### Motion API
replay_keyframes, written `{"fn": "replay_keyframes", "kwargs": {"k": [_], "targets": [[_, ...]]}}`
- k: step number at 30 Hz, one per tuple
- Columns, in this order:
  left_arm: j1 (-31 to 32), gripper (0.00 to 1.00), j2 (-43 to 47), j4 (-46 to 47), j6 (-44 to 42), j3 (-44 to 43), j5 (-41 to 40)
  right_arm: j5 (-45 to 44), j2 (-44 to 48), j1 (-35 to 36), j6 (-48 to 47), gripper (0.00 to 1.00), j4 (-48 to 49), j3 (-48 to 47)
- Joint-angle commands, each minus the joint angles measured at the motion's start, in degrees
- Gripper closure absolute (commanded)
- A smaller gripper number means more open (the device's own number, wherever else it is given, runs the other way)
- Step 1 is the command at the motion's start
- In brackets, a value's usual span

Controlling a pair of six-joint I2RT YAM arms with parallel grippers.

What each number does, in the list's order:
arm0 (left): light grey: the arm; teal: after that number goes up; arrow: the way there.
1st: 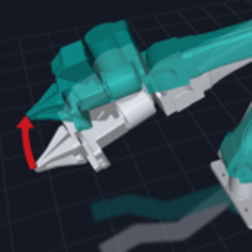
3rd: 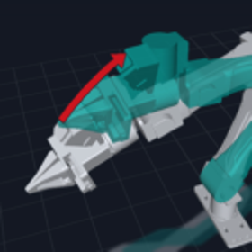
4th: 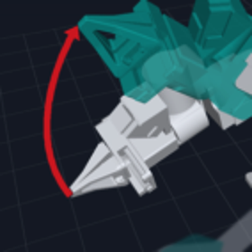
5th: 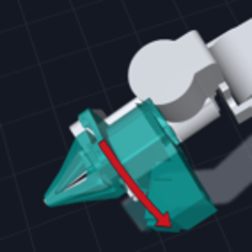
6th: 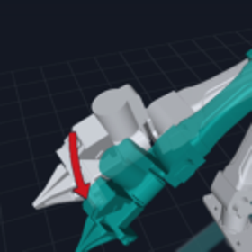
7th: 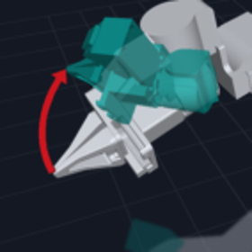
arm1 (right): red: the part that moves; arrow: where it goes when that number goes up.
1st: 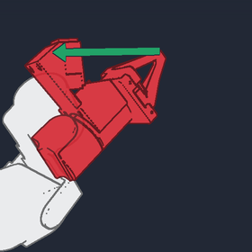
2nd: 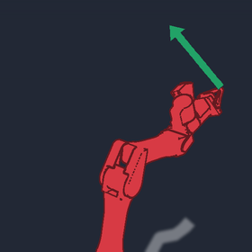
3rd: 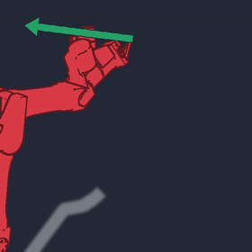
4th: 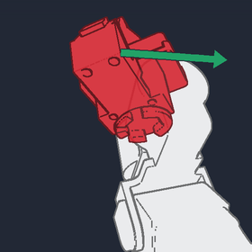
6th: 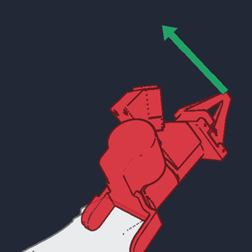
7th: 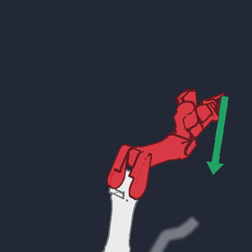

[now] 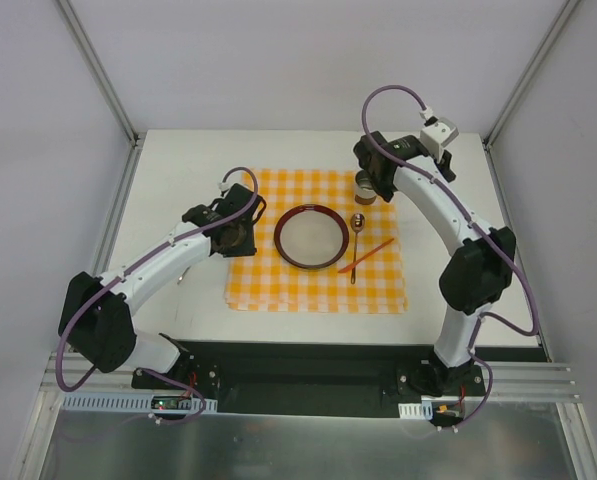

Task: Set the dinner table for one person
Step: Pick up the knife with the napkin.

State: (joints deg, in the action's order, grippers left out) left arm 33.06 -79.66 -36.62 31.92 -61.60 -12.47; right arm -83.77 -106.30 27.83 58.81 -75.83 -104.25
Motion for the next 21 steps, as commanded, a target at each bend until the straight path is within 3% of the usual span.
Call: {"fn": "replay_keyframes", "kwargs": {"k": [1,8,10,11,12,13,15,17,21], "targets": [[0.52,0.73,-1.02,-1.0,-1.16,-2.73,-0.28,-7.46,5.49,-0.58,-2.29,0.7,-19.0,-4.73],[0.52,0.73,-0.94,-1.08,-1.25,-2.99,-0.63,-6.59,9.79,-1.2,-7.47,0.7,-18.65,-12.03],[0.52,0.73,-1.03,-1.0,-1.16,-3.08,-0.63,-3.27,12.5,-1.03,-19.63,0.7,-10.61,-12.13],[0.52,0.73,-1.37,-1.08,-1.16,-3.34,-0.54,-1.16,14.26,-1.12,-27.0,0.7,-4.3,-9.68],[0.52,0.73,-1.38,-1.08,-1.16,-3.35,-0.54,1.91,17.24,-1.2,-35.43,0.7,14.47,-6.09],[0.52,0.73,-1.46,-1.17,-1.16,-3.52,-0.45,12.73,20.4,-1.38,-55.35,0.7,25.19,4.47],[0.52,0.73,-1.47,-1.08,-1.16,-3.7,-0.19,20.8,30.25,-1.38,-62.57,0.63,42.53,12.37],[0.52,0.73,-0.94,-1.17,-0.99,-3.35,-0.27,23.74,33.51,-1.99,-62.41,0.59,43.75,15.03],[0.52,0.73,-0.5,-1.17,-0.72,-3.26,-0.45,26.54,31.51,-2.08,-62.59,0.59,37.79,12.14]]}}
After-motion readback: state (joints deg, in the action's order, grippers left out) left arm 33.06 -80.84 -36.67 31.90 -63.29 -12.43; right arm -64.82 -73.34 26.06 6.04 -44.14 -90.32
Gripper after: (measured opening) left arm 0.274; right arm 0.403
